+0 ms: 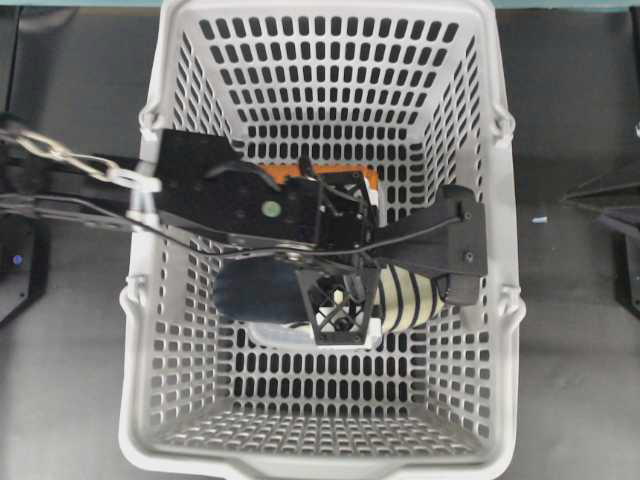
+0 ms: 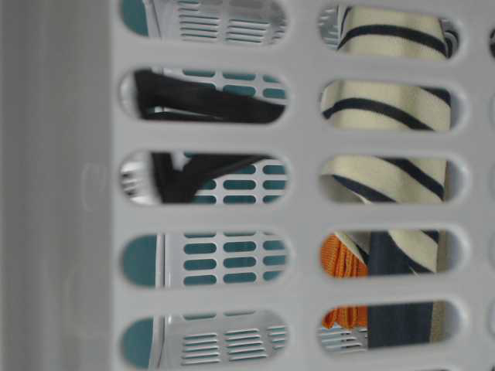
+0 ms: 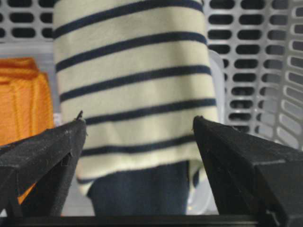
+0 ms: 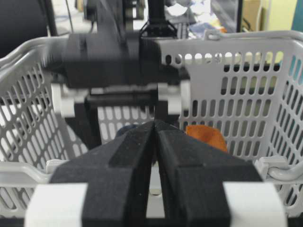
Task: Pick up the slipper from the shopping basket with the left arm.
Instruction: 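Move the left gripper down over the striped slipper's toe, then close the left gripper on the slipper's toe and lift it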
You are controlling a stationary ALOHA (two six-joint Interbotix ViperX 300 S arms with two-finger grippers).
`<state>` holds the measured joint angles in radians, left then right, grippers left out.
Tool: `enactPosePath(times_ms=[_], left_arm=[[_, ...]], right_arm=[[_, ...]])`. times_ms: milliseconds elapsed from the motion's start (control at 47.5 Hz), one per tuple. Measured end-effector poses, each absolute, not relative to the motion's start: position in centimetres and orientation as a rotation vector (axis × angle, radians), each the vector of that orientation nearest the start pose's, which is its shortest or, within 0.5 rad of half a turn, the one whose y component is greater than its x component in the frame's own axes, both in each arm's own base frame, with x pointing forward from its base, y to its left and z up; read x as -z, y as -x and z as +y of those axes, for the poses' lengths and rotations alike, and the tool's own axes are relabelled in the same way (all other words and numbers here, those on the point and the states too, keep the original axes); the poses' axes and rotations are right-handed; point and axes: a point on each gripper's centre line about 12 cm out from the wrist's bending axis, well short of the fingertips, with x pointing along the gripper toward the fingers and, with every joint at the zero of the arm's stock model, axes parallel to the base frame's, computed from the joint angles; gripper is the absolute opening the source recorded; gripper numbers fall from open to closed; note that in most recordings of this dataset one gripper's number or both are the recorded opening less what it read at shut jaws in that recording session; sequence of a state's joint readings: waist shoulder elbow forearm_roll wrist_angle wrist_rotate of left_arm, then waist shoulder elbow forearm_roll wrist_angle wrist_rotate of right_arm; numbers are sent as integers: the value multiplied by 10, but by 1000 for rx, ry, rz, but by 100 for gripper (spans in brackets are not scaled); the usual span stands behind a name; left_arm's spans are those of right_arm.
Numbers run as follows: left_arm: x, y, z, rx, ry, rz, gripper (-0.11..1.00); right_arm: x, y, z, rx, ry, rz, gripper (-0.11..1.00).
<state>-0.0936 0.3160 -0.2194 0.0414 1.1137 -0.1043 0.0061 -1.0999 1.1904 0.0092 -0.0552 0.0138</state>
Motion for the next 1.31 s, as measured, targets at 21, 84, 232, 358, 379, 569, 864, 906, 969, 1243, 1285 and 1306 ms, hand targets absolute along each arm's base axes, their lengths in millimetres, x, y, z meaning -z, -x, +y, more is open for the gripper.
enactPosePath(times_ms=[21, 84, 232, 358, 379, 569, 864, 906, 969, 1243, 1285, 1306], left_arm=[[-251, -489, -41, -3, -4, 1213, 91], [-241, -490, -42, -3, -4, 1231, 91], [-222, -490, -42, -4, -6, 1245, 91], [-212, -489, -40, 3, -14, 1233, 87], [-211, -489, -39, 1, -12, 1233, 85], [-212, -486, -35, -1, -13, 1234, 41], [-245, -487, -35, 18, -42, 1214, 5], [-253, -487, -35, 19, -44, 1213, 5], [-265, -487, -36, 19, -44, 1213, 5], [-331, -485, -35, 14, -40, 1205, 5], [-344, -483, -35, 13, -39, 1194, 5], [-350, -483, -35, 13, -38, 1190, 5]], right_arm=[[-285, -177, 1, -5, -23, 35, -1], [-284, -177, 1, -5, -23, 37, -1], [-282, -176, 1, -4, -23, 41, -1], [-280, -176, 1, -5, -21, 48, -1], [-280, -176, 1, -5, -23, 48, -1], [-277, -176, 1, -5, -23, 54, -1], [-275, -176, 1, -5, -23, 58, -1], [-275, -176, 1, -5, -23, 58, -1], [-275, -176, 1, -5, -23, 60, -1], [-275, -176, 1, -3, -23, 60, -1], [-275, -176, 1, -3, -23, 60, -1], [-274, -176, 1, -3, -24, 61, -1]])
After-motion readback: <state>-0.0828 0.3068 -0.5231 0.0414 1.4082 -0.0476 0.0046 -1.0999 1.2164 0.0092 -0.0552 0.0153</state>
